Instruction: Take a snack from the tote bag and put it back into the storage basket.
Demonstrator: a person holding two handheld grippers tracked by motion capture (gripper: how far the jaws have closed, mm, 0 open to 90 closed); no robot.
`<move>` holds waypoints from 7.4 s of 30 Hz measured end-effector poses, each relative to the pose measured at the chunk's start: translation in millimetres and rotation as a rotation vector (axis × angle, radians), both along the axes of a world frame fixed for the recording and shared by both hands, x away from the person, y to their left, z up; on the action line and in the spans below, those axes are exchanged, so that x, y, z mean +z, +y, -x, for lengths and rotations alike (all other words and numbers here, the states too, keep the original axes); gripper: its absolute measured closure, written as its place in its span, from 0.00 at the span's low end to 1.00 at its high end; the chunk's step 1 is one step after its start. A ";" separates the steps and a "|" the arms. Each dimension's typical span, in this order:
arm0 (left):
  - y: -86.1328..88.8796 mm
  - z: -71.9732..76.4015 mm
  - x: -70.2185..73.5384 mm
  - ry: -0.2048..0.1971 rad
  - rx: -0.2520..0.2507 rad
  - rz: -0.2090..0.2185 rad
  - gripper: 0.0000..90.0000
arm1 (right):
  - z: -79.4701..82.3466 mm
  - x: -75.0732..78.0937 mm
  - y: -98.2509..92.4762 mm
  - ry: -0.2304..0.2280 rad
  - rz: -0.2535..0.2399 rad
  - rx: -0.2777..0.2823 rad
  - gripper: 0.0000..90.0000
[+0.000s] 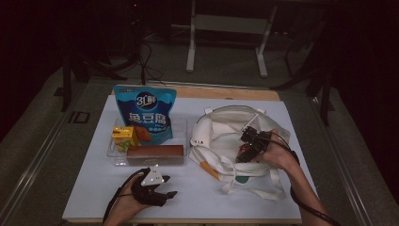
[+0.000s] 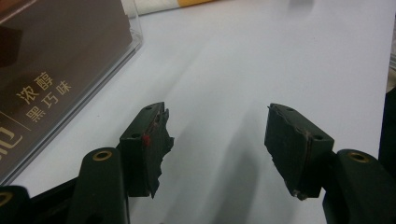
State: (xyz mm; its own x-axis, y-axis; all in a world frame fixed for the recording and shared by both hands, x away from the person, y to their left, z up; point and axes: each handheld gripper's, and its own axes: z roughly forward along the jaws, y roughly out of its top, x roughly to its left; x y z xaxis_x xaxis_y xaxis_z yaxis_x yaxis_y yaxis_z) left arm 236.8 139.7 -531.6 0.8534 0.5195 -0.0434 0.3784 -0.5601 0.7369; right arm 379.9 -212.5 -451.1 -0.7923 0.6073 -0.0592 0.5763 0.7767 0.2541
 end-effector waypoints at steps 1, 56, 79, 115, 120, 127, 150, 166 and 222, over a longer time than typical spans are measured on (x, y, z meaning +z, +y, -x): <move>0.1 0.0 0.1 0.000 0.001 0.001 0.43 | 0.0 0.1 0.0 0.002 0.001 0.000 0.24; 0.1 -0.2 0.1 -0.001 0.001 0.002 0.43 | -3.9 6.2 8.9 0.009 0.033 0.051 0.26; 0.4 -0.1 0.2 -0.001 0.002 0.002 0.43 | 0.2 23.0 24.3 -0.049 -0.003 0.106 0.26; 0.1 -0.1 0.0 0.001 0.001 0.004 0.43 | 2.2 49.7 44.2 -0.106 -0.047 0.173 0.26; 0.3 -0.1 0.1 0.000 0.000 0.003 0.43 | 3.2 53.1 47.4 -0.113 -0.053 0.179 0.26; 0.4 -0.1 0.2 -0.001 0.001 0.002 0.43 | 3.9 58.5 51.0 -0.131 -0.061 0.199 0.26; 0.5 0.1 0.2 -0.001 0.001 0.004 0.43 | 7.8 72.2 63.0 -0.165 -0.087 0.247 0.26; 1.0 0.3 0.7 -0.004 0.003 0.007 0.43 | 9.4 82.1 75.5 -0.182 -0.089 0.280 0.26; -0.7 0.2 -1.1 0.003 -0.006 0.001 0.43 | 19.9 109.9 150.1 -0.196 -0.144 0.444 0.26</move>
State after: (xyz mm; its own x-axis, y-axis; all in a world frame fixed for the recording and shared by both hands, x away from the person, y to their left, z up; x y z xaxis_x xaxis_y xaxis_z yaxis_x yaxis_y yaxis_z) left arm 236.5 138.9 -532.7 0.8565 0.5141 -0.0466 0.3771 -0.5615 0.7365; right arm 360.0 -62.3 -341.2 -0.9585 0.2267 -0.1729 0.1289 0.8855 0.4465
